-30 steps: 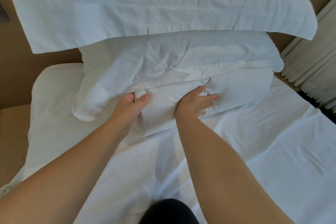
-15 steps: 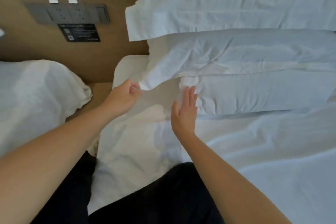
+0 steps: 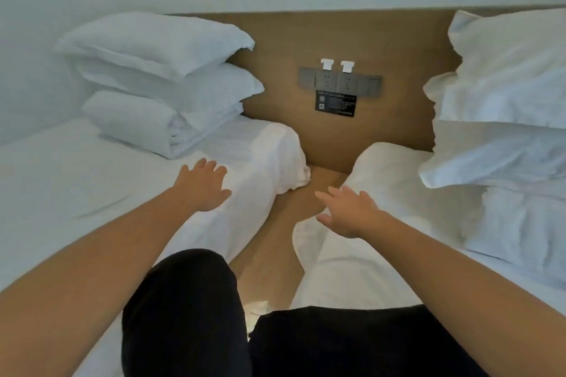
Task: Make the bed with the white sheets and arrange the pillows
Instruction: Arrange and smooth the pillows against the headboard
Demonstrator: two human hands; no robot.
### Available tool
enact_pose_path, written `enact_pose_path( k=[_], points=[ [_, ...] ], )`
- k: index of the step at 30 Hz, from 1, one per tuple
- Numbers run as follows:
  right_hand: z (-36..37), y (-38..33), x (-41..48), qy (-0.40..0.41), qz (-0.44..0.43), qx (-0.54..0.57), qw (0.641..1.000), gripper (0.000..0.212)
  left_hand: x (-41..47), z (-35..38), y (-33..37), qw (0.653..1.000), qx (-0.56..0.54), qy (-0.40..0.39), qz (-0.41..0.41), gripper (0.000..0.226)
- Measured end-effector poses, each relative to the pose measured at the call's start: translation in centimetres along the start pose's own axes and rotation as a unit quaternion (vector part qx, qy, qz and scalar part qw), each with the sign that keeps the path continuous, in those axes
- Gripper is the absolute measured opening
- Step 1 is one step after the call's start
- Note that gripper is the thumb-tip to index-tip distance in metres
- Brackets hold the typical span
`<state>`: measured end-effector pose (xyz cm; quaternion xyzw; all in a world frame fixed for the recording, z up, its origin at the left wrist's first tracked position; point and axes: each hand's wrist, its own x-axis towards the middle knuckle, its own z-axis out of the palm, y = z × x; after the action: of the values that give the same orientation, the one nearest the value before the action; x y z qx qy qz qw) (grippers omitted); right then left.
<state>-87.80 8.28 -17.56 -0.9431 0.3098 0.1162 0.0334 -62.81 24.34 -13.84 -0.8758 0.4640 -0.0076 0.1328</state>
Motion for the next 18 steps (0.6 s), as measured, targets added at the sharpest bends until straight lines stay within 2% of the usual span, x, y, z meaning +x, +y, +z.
enact_pose_path(
  k=[5,11,14,18],
  points=[
    [-3.4,-10.1,5.9,-0.007,-0.091,-0.025,0.995,0.064,-0.3,5.5,-9.5,0.995,-0.055,0.005,-0.077,0.060],
    [-6.4,-18.0,13.3,-0.019,-0.128,-0.016,0.991,0.064,4.2,9.7,-17.8,0.981,-0.151,0.008,-0.121,0.060],
    [-6.6,-21.1,20.5,-0.038,-0.129,0.031,0.990,0.065,9.0,11.8,-21.6,0.956,-0.254,0.030,-0.142,0.063],
    [-5.3,-26.5,32.8,-0.049,-0.117,0.186,0.974,0.065,17.6,16.5,-26.7,0.900,-0.387,0.063,-0.190,0.067]
  ],
)
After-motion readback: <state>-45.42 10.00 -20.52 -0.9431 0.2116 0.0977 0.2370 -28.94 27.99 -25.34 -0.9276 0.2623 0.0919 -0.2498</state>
